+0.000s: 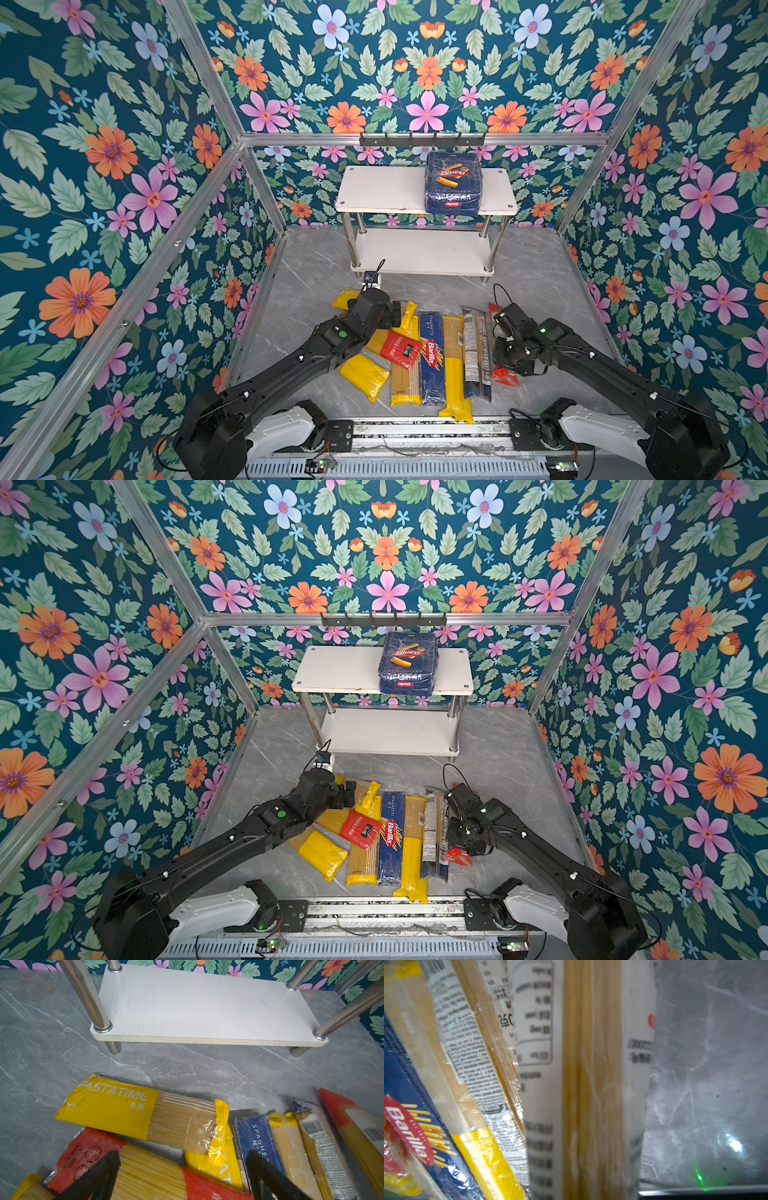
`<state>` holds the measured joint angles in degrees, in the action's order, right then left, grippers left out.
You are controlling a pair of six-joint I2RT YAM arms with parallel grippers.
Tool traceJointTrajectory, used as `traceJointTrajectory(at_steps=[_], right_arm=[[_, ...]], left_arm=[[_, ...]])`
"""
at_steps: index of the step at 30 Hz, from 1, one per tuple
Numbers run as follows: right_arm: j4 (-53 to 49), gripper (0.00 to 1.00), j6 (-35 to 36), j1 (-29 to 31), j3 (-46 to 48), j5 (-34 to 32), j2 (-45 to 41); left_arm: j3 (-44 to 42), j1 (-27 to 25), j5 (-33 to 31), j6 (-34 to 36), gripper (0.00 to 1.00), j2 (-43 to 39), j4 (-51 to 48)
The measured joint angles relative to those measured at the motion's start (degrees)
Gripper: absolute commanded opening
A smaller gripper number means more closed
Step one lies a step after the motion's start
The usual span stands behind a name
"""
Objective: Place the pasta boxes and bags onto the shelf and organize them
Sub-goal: 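Lift the red-topped pack with the right gripper up to the top shelf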
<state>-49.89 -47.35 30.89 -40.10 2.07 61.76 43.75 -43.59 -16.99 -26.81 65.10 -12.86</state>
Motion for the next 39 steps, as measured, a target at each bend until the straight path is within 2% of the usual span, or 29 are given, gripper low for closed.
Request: traceJointTrajectory(at_steps=[8, 14, 22, 30, 39], right_arm=[[-6.6, 0.29, 1.6, -1.4, -4.5, -1.5, -7.3], [-10.8, 0.25, 3.1, -3.0, -7.3, -3.3, -8.4], [-16.2, 0.25, 5.6, -3.2, -16.5, -7.1, -9.6], [-20.9, 0.26, 9.2, -4.7, -28.7, -11.7, -7.0], [-22.4, 0.25, 14.8, -7.0, -42.8, -14.3, -0.1]], left_arm=[[1.2, 0.0, 0.7, 0.2, 0.97, 2.7, 0.3], [1.4, 0.0, 1.9, 0.2, 0.97, 3.7, 0.9], [4.0, 0.0, 3.0, 1.5, 0.97, 4.6, 0.9], [6.1, 0.0, 3.6, 2.4, 0.97, 5.5, 0.9], [7.8, 0.0, 3.9, 3.2, 0.97, 5.8, 0.7]])
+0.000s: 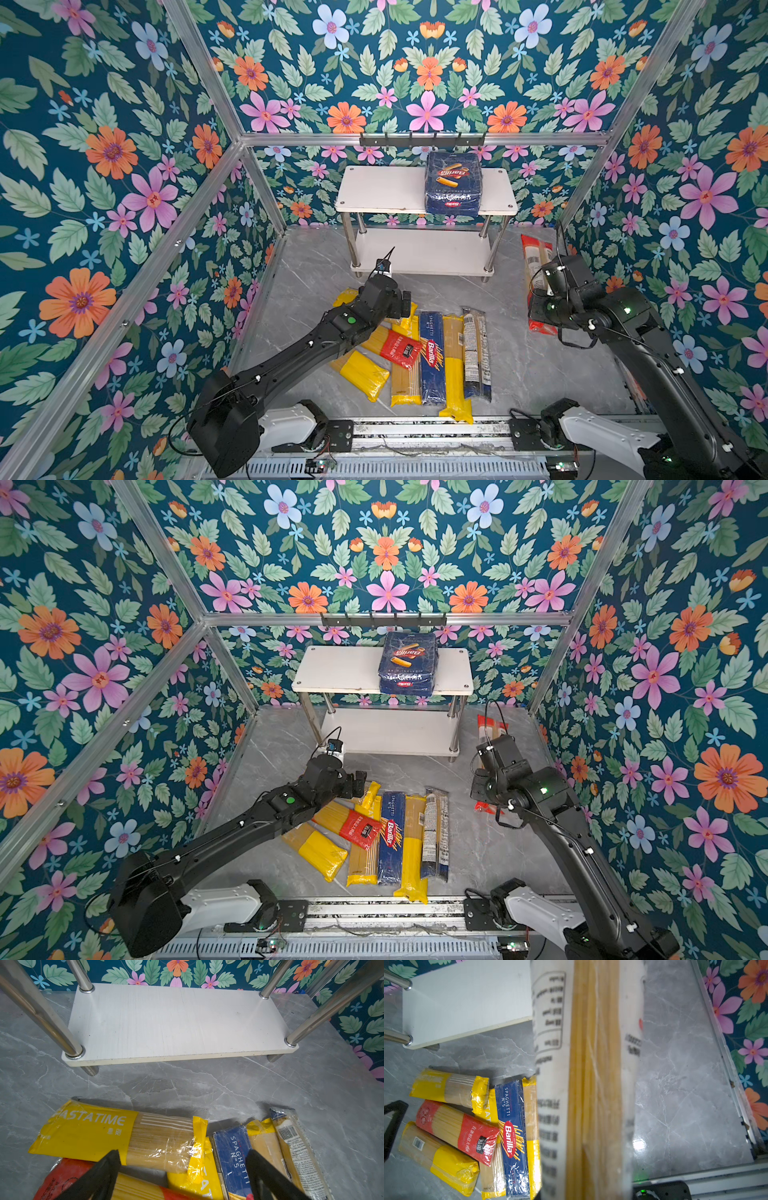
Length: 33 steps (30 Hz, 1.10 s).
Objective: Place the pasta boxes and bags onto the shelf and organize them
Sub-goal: 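Lift the red-topped pack with the right gripper up to the top shelf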
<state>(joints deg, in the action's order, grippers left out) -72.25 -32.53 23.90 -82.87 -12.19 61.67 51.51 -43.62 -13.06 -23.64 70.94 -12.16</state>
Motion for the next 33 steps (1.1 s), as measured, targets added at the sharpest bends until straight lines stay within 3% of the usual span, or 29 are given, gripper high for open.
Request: traceJointTrajectory(at_steps=[20, 27, 33], right_arm=[[6.3, 0.25, 13.2, -5.2, -26.3, 1.0, 18.0], [8.2, 0.25, 16.2, -6.9, -38.5, 2.4, 29.1], [8.0, 0.25, 17.7, -7.5, -54.9, 4.0, 42.8]], left_arm=[[2.6, 0.0, -2.1, 1.1, 0.97, -3.7, -3.5], [4.6, 0.0, -3.6, 1.3, 0.97, -3.7, -5.2], [5.3, 0.0, -4.8, 1.5, 0.97, -3.3, -5.7]])
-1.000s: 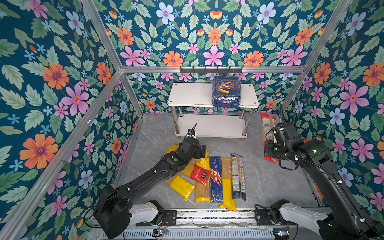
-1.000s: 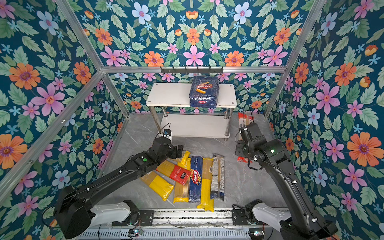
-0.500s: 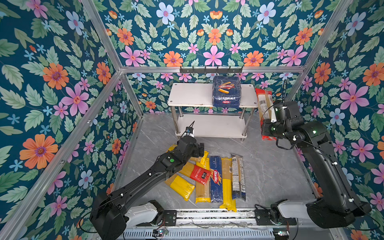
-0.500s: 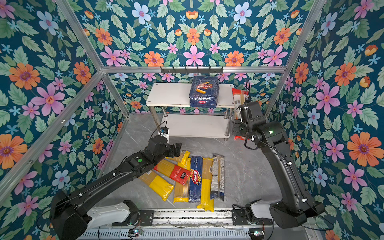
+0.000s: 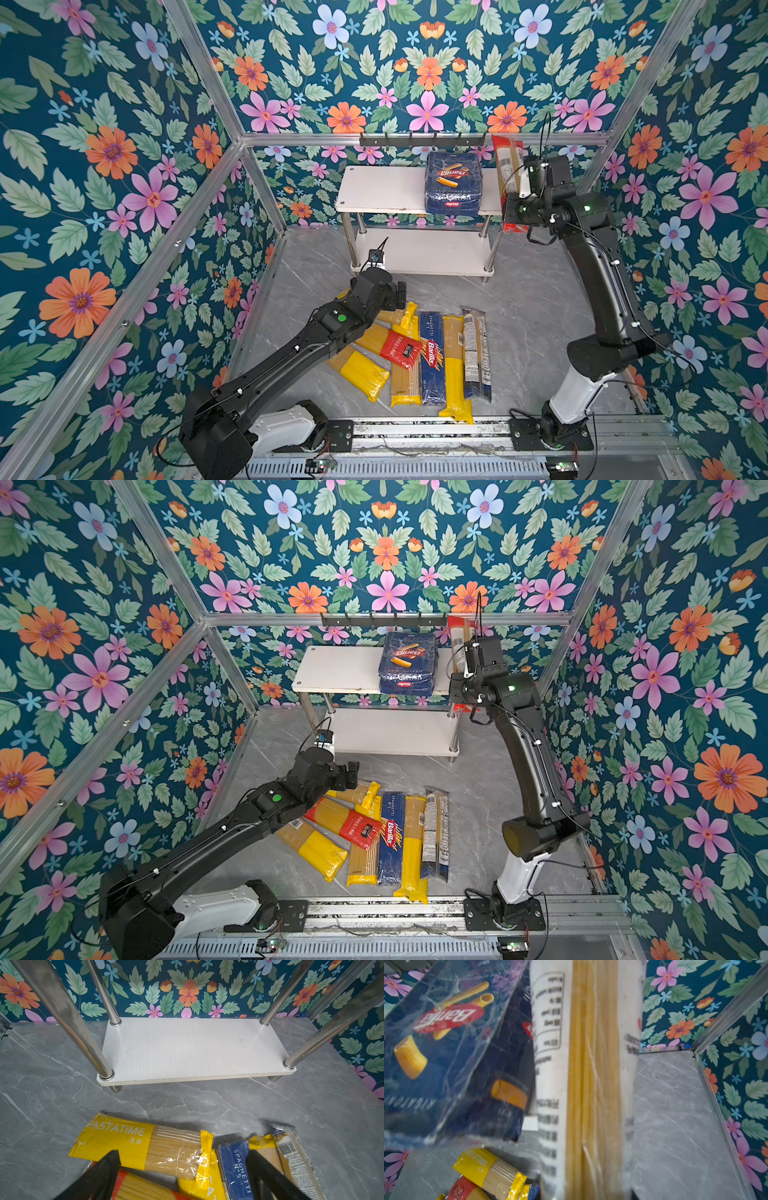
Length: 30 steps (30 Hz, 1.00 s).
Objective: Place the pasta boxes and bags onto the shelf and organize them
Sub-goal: 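Lift the red-topped pack with the right gripper up to the top shelf, then stand the pack beside the Barilla box, open the right gripper, withdraw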
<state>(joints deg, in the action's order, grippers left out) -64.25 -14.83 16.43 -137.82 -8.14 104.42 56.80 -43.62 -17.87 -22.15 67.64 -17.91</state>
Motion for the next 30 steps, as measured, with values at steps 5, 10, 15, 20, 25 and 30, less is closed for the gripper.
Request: traceJointTrajectory(at_steps=[5, 10, 15, 20, 25, 30], right_arm=[[-2.6, 0.26, -0.2, -1.4, -13.0, 0.5, 9.2], [-3.3, 0.29, -1.6, -1.5, -15.4, 1.2, 11.7], [-2.8, 0.33, -2.3, -1.5, -14.1, 2.2, 11.3], [-1.9, 0.60, -3.2, -1.5, -15.8, 3.0, 12.1], [-1.3, 0.86, -3.3, -1.4, -16.1, 3.5, 12.4], [-1.4, 0.90, -3.3, -1.5, -16.2, 3.5, 12.2]], left_arm=[[0.0, 0.1, -0.5, 0.0, 0.97, -0.2, -0.5], [-0.2, 0.1, -1.4, 0.1, 0.98, -1.4, -1.4], [-0.9, 0.2, -1.7, 0.5, 0.98, -2.1, -1.4], [-1.6, 0.4, -1.7, 1.1, 0.98, -2.6, -1.5], [-2.3, 0.6, -1.7, 1.1, 0.98, -3.3, -1.6], [-2.8, 0.9, -1.7, 1.3, 0.98, -4.2, -1.8]])
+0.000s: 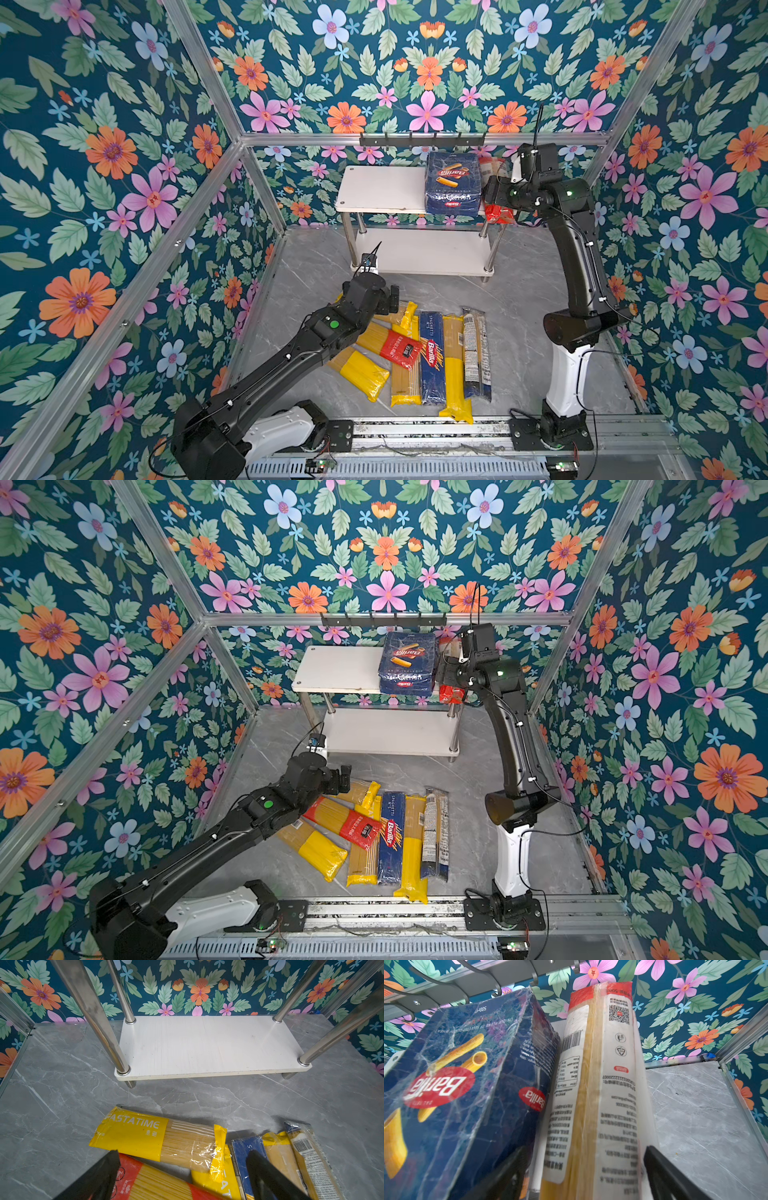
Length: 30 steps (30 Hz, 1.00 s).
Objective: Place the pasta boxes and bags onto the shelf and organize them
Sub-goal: 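Stand the pack beside the Barilla box, open the right gripper, withdraw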
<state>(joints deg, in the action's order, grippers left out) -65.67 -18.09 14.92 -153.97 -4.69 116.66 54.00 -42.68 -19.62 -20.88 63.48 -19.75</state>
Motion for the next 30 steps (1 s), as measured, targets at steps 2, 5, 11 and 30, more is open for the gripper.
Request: traceJointTrajectory(at_steps=[2, 5, 11, 30], right_arm=[[-0.1, 0.92, 0.0, 0.0, 0.2, -0.1, -0.6], [-0.1, 0.94, 0.1, 0.0, 1.7, -0.9, -2.5], [0.1, 0.99, 0.9, 0.0, 7.9, -2.2, -8.5], [6.1, 0.99, -0.3, 0.0, 48.5, -2.2, -39.9]], left_arm=[[-0.1, 0.0, 0.0, 0.0, 0.98, -0.2, -0.1], [-0.2, 0.2, 0.0, 0.0, 0.99, -0.6, -0.5], [-1.6, 0.2, 0.0, -0.1, 1.00, -2.7, -0.7], [-6.9, 0.2, 0.0, -4.5, 1.00, -8.9, -1.6]])
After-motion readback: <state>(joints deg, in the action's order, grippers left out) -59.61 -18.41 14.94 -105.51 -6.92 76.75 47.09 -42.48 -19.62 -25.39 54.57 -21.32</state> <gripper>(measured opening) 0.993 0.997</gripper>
